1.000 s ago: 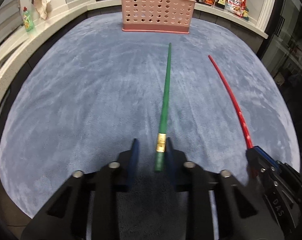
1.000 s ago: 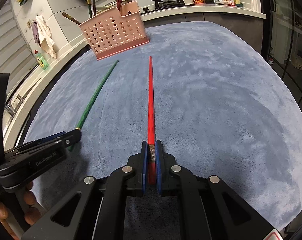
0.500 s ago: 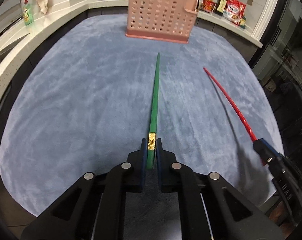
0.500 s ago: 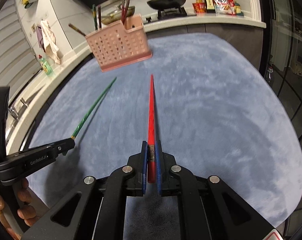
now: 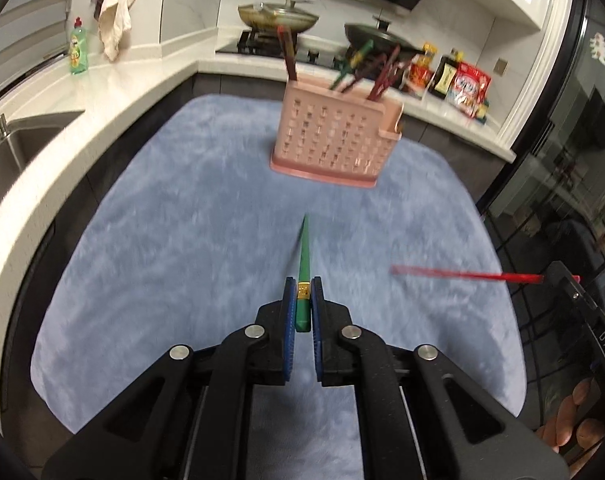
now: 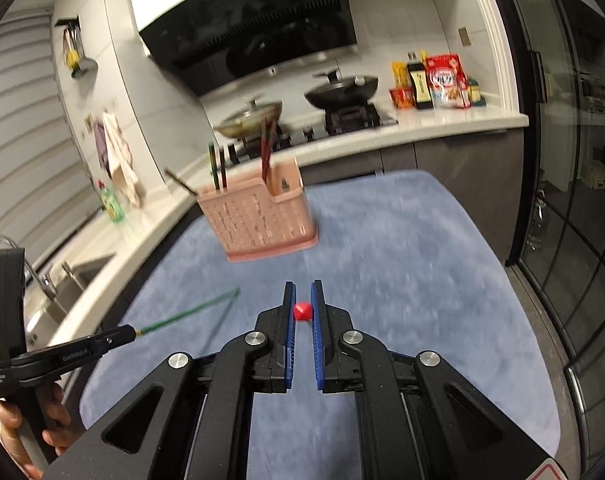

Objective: Organize utensils
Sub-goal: 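Lower both chopsticks into the pink basket while both tools open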

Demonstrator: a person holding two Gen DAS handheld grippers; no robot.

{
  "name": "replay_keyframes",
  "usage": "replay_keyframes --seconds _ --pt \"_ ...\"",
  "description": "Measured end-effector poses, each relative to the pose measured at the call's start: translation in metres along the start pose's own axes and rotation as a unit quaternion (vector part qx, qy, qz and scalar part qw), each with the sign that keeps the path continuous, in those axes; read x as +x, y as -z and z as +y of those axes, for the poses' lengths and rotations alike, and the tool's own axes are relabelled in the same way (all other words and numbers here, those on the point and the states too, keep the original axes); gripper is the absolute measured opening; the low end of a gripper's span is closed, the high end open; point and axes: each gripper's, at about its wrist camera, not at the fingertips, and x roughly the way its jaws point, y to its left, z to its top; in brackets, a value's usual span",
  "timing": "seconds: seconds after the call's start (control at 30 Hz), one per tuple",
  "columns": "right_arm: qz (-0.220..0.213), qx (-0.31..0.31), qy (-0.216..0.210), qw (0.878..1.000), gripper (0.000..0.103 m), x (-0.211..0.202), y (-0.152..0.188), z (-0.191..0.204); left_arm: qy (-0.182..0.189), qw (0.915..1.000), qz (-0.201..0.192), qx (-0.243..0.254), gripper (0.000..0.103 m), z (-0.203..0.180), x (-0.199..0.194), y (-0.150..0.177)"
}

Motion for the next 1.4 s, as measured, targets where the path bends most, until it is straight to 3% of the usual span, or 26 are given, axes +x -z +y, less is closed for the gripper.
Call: replay_keyframes --seconds 0.5,0.83,1.17,1.4 --pt "-0.036 0.01 -0.046 0.998 0.007 0.019 -0.056 0.016 0.009 0.9976 -0.067 0.012 0.007 -0.006 -0.012 -0.081" --pt "-0.081 0.032 -0.096 0.992 0.007 0.037 -0.125 0.028 0.035 0.9932 -0.111 0.014 0.007 -0.007 -0.03 -0.145" --pt "-0.14 0.038 -0.095 0.985 0.007 0.078 -0.209 0.037 0.027 0.9723 -0.231 0.027 0.007 -0.023 -0.061 -0.236" --pt "-0.155 0.036 -0.082 0.984 0.007 0.118 -0.24 0.044 0.016 0.9666 -0.254 0.029 0.007 -0.026 -0.035 -0.285"
